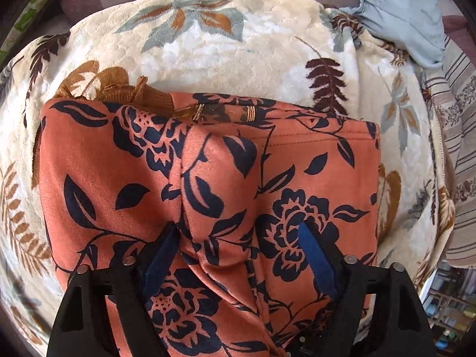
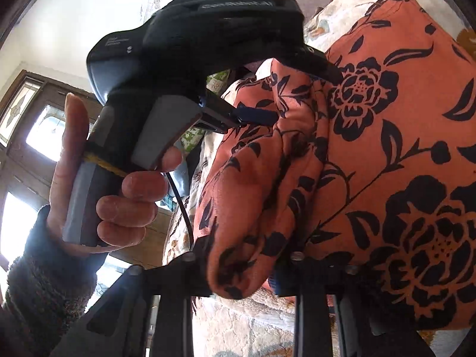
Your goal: Fold small clothes
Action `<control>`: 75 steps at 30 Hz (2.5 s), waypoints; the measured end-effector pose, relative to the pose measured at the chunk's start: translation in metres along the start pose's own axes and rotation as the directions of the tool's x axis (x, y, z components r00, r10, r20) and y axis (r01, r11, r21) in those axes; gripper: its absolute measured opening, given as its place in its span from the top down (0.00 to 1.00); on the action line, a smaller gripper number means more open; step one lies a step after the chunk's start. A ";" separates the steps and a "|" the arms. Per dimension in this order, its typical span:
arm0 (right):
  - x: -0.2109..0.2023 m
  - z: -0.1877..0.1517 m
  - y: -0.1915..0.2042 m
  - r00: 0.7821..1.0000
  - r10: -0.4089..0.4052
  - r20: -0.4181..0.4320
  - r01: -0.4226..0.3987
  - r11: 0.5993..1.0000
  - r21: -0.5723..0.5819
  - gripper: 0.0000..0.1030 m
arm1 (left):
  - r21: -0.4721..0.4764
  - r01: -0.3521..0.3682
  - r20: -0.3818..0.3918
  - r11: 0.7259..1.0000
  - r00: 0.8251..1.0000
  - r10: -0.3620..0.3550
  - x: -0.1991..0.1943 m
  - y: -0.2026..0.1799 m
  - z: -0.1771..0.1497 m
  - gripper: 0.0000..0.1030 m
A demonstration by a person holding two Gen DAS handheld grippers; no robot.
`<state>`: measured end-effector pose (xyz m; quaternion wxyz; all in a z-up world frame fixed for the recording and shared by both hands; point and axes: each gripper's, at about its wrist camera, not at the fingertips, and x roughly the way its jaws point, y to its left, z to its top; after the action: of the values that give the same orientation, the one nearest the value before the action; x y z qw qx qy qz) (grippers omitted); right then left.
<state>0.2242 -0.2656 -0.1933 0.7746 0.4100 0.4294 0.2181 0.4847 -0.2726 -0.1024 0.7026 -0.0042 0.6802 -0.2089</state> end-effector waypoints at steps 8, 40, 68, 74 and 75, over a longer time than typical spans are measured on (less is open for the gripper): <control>-0.081 0.002 0.016 0.974 0.060 0.217 -0.047 0.997 -0.064 0.84 | -0.030 0.331 0.105 0.943 0.940 -0.326 -0.036 -0.027 -0.019 0.68; -0.148 0.008 -0.035 0.892 -0.273 0.361 0.250 0.962 0.110 0.47 | -0.134 -0.189 0.511 0.973 0.828 0.232 -0.055 -0.041 -0.140 0.34; -0.048 0.120 -0.030 0.929 -0.344 0.138 0.357 0.931 -0.081 0.86 | -0.106 0.077 0.302 0.991 0.952 -0.042 0.028 0.065 -0.042 0.32; -0.079 0.129 -0.042 0.865 -0.467 0.182 0.485 0.872 -0.063 0.86 | -0.096 0.017 0.345 0.995 0.938 0.017 0.052 0.056 -0.041 0.31; -0.075 0.129 -0.053 0.854 -0.496 0.155 0.508 0.860 -0.045 0.86 | -0.096 0.019 0.325 0.995 0.946 0.013 0.062 0.054 -0.038 0.30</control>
<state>0.2924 -0.4057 -0.1626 0.8490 0.2649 0.4572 -0.0025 0.4627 -0.2311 -0.1805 0.8037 -0.0738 0.5645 -0.1728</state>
